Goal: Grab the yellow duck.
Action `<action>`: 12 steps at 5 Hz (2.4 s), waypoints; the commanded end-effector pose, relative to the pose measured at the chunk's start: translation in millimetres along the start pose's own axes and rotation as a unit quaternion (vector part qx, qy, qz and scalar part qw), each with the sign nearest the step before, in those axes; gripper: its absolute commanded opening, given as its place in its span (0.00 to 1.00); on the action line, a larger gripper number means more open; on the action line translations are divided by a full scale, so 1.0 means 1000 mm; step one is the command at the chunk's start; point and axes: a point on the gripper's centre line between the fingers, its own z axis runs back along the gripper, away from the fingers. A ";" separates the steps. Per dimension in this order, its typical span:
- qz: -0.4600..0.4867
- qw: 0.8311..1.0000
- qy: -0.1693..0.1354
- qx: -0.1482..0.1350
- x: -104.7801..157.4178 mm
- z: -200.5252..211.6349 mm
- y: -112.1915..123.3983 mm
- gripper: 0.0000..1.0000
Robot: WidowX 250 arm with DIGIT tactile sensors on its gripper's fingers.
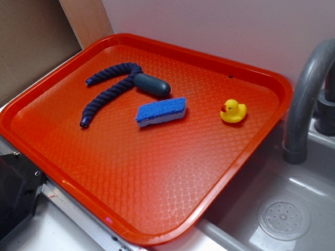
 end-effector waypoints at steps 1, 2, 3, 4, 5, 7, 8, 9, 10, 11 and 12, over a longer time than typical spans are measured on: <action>0.000 1.000 0.000 0.000 0.000 0.000 0.000 1.00; -0.101 0.994 -0.045 0.007 0.033 -0.022 -0.011 1.00; -0.170 0.982 -0.082 -0.018 0.059 -0.035 -0.017 1.00; -0.247 0.961 -0.113 -0.044 0.081 -0.056 -0.036 1.00; -0.293 0.948 -0.121 -0.020 0.099 -0.077 -0.071 1.00; -0.332 0.938 -0.095 -0.028 0.133 -0.120 -0.117 1.00; -0.350 0.934 -0.068 -0.016 0.147 -0.145 -0.139 1.00; -0.385 0.922 -0.038 -0.019 0.152 -0.171 -0.157 1.00; -0.397 0.918 -0.013 -0.009 0.153 -0.189 -0.166 1.00; -0.410 0.912 0.007 -0.001 0.152 -0.205 -0.170 1.00; -0.414 0.910 0.028 0.004 0.149 -0.218 -0.171 1.00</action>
